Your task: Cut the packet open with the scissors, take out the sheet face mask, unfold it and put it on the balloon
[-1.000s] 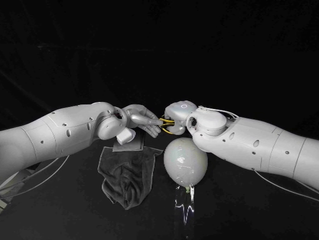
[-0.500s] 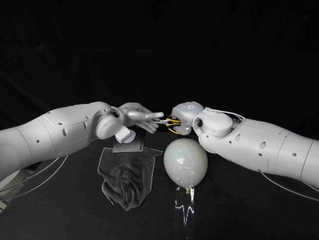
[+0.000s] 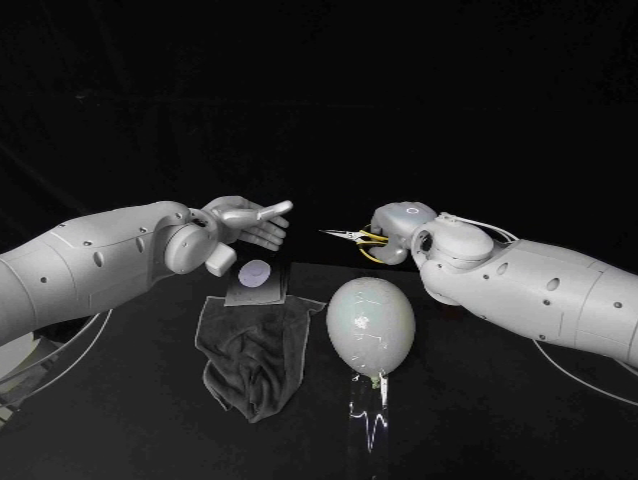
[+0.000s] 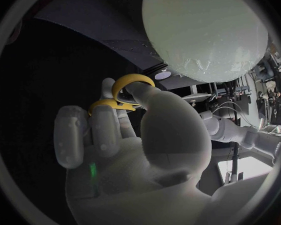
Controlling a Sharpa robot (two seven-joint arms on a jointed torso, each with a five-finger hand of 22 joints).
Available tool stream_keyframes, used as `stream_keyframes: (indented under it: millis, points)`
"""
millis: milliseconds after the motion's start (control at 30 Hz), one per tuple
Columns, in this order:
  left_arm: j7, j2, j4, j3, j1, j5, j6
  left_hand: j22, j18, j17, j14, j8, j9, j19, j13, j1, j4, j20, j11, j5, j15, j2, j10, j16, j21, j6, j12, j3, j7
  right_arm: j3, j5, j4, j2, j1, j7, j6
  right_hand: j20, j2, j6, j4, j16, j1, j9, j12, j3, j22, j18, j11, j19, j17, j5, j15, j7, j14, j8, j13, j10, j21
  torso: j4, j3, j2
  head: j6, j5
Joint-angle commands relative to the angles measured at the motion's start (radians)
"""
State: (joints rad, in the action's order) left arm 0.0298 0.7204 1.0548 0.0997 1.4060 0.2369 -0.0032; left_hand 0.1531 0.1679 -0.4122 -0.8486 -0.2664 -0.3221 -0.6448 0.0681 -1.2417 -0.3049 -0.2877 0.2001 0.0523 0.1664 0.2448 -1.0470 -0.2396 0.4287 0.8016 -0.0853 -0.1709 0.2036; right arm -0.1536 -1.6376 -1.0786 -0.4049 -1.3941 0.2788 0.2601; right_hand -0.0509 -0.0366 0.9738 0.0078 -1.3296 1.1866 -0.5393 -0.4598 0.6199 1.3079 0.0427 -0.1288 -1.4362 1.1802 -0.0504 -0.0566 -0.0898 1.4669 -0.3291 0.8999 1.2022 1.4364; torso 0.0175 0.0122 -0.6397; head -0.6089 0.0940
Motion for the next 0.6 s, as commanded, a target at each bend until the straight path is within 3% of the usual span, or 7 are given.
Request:
stream_keyframes:
  millis: [33, 200, 233, 367, 400, 533, 600]
  points:
    - [-0.067, 0.023, -0.002, -0.003, 0.001, -0.078, -0.083, -0.001, -0.014, 0.001, -0.004, 0.003, 0.0, -0.004, 0.001, 0.011, 0.002, -0.001, -0.002, 0.004, -0.003, -0.002, 0.004, 0.001, -0.006, -0.004, -0.004, 0.005, 0.054, 0.001, 0.216, -0.014, -0.03, -0.006, -0.018, 0.114, -0.003, 0.082, -0.017, 0.048, 0.042, -0.006, -0.02, -0.318, 0.093, 0.086, 0.013, 0.121, 0.032, -0.055, 0.0, -0.002, -0.001, 0.01, -0.009, -0.154, 0.187, -0.032, -0.0016, 0.0004, 0.0, 0.002, -0.003]
    - [-0.105, 0.07, 0.019, -0.003, 0.001, -0.122, -0.114, -0.002, -0.01, 0.003, -0.021, -0.006, -0.003, -0.016, 0.004, 0.014, 0.003, 0.0, -0.006, 0.002, -0.007, -0.037, -0.01, -0.007, -0.003, 0.01, -0.018, 0.033, 0.051, 0.001, 0.447, -0.056, -0.103, -0.012, -0.091, 0.196, -0.01, 0.087, -0.052, 0.062, 0.082, -0.009, -0.053, -0.117, 0.106, 0.056, 0.023, 0.112, 0.06, -0.102, 0.002, 0.007, -0.014, -0.002, -0.015, -0.299, 0.133, -0.068, -0.0011, 0.0003, 0.0, 0.006, -0.012]
    - [-0.113, 0.084, 0.03, -0.004, 0.0, -0.129, -0.12, -0.002, -0.007, 0.004, -0.027, -0.009, -0.004, -0.022, 0.005, 0.014, 0.004, 0.0, -0.007, 0.0, -0.009, -0.055, -0.013, -0.01, -0.001, 0.015, -0.023, 0.045, 0.05, 0.001, 0.521, -0.074, -0.129, -0.014, -0.119, 0.218, -0.014, 0.095, -0.077, 0.077, 0.109, -0.011, -0.068, -0.051, 0.114, 0.04, 0.027, 0.1, 0.074, -0.135, 0.001, 0.012, -0.021, -0.01, -0.016, -0.333, 0.108, -0.087, -0.0003, 0.0006, 0.0, 0.005, -0.014]
    - [-0.126, 0.114, 0.061, -0.003, -0.003, -0.14, -0.129, -0.002, -0.005, 0.005, -0.031, -0.011, -0.005, -0.027, 0.005, 0.017, 0.004, 0.0, -0.009, 0.0, -0.01, -0.066, -0.016, -0.013, -0.001, 0.018, -0.028, 0.054, 0.049, 0.001, 0.707, -0.124, -0.193, -0.016, -0.194, 0.254, -0.021, 0.109, -0.111, 0.099, 0.121, -0.009, -0.078, 0.001, 0.135, 0.035, 0.028, 0.092, 0.077, -0.147, 0.003, 0.021, -0.033, -0.011, -0.008, -0.362, 0.109, -0.094, -0.0009, 0.0005, 0.001, 0.007, -0.019]
    - [-0.129, 0.122, 0.07, -0.003, -0.005, -0.142, -0.13, -0.002, -0.004, 0.006, -0.032, -0.012, -0.005, -0.028, 0.005, 0.018, 0.004, 0.0, -0.009, 0.0, -0.011, -0.071, -0.016, -0.013, -0.001, 0.019, -0.029, 0.057, 0.048, 0.001, 0.762, -0.14, -0.212, -0.016, -0.213, 0.262, -0.036, 0.123, -0.166, 0.135, 0.16, -0.013, -0.079, 0.065, 0.168, 0.013, 0.033, 0.074, 0.097, -0.193, 0.003, 0.034, -0.056, -0.024, 0.017, -0.399, 0.101, -0.121, -0.0014, 0.0002, 0.002, 0.008, -0.019]
    - [-0.138, 0.142, 0.096, -0.003, -0.014, -0.149, -0.135, -0.004, -0.003, 0.007, -0.037, -0.015, -0.006, -0.031, 0.005, 0.023, 0.005, 0.0, -0.011, -0.001, -0.013, -0.087, -0.019, -0.016, -0.001, 0.022, -0.035, 0.068, 0.046, 0.001, 0.927, -0.191, -0.276, -0.017, -0.265, 0.282, -0.039, 0.122, -0.205, 0.152, 0.156, -0.018, -0.069, 0.073, 0.187, 0.024, 0.032, 0.07, 0.085, -0.188, 0.002, 0.04, -0.062, -0.018, 0.038, -0.409, 0.155, -0.113, -0.0016, 0.0002, 0.002, 0.012, -0.029]
    - [-0.143, 0.15, 0.108, -0.003, -0.021, -0.153, -0.138, -0.005, -0.002, 0.008, -0.04, -0.017, -0.006, -0.033, 0.005, 0.025, 0.005, 0.0, -0.013, -0.002, -0.014, -0.108, -0.021, -0.019, -0.002, 0.025, -0.04, 0.081, 0.045, 0.0, 1.009, -0.219, -0.311, -0.017, -0.29, 0.293, -0.034, 0.105, -0.163, 0.147, 0.11, -0.019, -0.07, 0.025, 0.185, 0.045, 0.027, 0.088, 0.064, -0.128, 0.003, 0.027, -0.043, 0.003, 0.019, -0.386, 0.256, -0.093, -0.0009, 0.0003, 0.002, 0.016, -0.038]
